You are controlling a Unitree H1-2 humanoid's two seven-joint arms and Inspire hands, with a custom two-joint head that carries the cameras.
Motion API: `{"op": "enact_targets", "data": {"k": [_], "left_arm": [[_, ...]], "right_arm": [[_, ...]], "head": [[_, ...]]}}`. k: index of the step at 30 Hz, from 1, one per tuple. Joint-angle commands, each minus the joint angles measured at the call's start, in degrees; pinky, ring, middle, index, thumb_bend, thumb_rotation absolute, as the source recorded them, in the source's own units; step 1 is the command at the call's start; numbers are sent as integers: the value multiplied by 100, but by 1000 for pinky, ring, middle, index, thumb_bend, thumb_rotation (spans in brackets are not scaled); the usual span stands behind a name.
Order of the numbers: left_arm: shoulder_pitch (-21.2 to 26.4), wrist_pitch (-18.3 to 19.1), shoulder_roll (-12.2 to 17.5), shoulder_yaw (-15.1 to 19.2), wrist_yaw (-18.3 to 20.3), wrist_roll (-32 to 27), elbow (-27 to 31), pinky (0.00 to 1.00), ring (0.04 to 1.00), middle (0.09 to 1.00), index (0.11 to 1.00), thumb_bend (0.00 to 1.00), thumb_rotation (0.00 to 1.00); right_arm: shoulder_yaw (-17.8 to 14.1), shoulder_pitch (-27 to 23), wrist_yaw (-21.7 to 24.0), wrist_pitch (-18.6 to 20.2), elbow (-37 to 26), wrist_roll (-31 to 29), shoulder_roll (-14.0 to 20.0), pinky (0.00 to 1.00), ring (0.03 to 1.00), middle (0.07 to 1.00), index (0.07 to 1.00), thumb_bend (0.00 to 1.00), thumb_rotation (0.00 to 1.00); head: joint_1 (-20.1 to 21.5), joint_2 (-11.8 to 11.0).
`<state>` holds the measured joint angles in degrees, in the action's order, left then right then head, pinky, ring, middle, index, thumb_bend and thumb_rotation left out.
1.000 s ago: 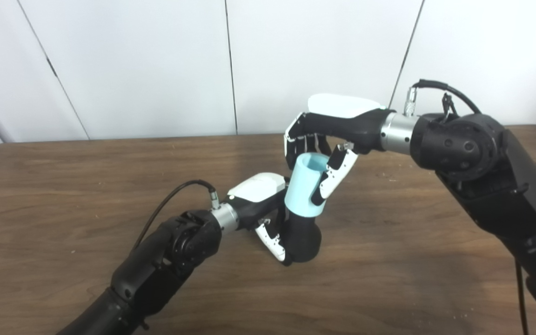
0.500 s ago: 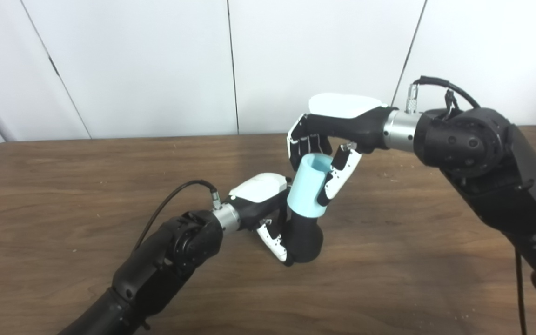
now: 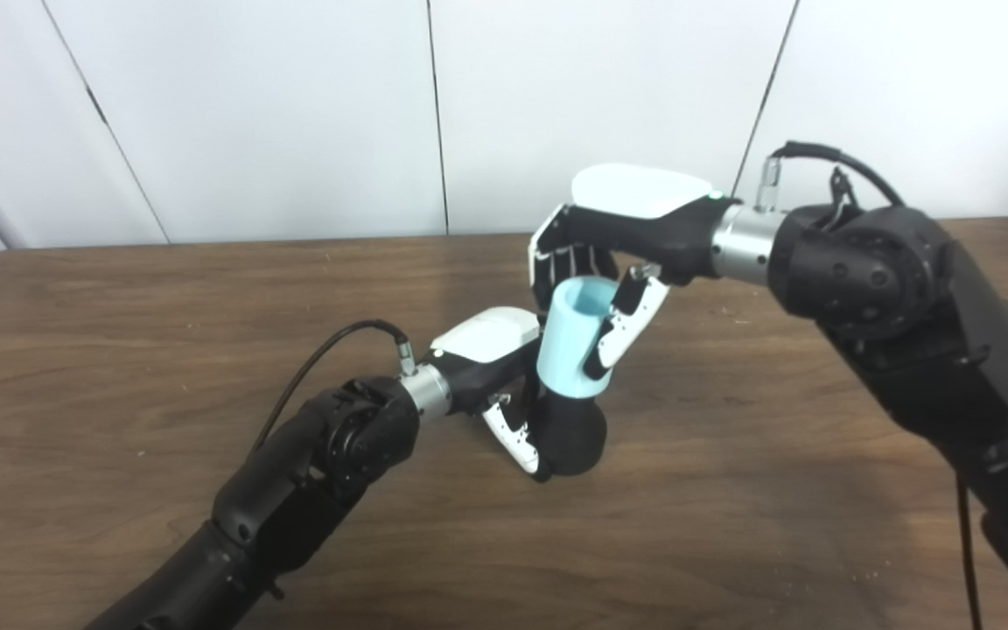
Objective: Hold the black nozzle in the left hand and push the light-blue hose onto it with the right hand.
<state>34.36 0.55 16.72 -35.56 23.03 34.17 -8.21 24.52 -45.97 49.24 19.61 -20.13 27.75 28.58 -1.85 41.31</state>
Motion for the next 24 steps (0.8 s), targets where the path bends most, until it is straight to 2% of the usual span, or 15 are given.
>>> {"op": "enact_targets", "data": {"k": [1,13,14,15,18,24], "left_arm": [[-169,176,129,-167,403,279,-174,1000,599,514,465,523,0],[-159,116,148,-180,421,260,-205,1000,602,514,465,523,0],[-154,119,151,-180,427,261,-206,1000,602,514,465,523,0],[-147,122,157,-178,434,259,-208,1000,602,514,465,523,0],[-136,125,171,-166,441,248,-212,1000,602,514,465,523,0],[-146,139,185,-139,440,237,-197,1000,602,513,466,524,0]], "right_arm": [[45,-80,73,-161,-24,-154,-12,374,427,461,503,502,0],[151,7,169,-437,7,-211,73,361,450,492,477,503,0],[165,17,188,-448,11,-190,99,444,459,484,469,503,0],[174,42,214,-440,16,-165,140,465,461,482,467,503,0],[174,93,243,-386,22,-131,209,401,460,484,462,504,0],[-8,354,91,-299,46,-143,311,348,449,492,477,502,0]], "head": [[5,10],[1,25],[1,25],[15,25],[24,34],[115,39]]}}
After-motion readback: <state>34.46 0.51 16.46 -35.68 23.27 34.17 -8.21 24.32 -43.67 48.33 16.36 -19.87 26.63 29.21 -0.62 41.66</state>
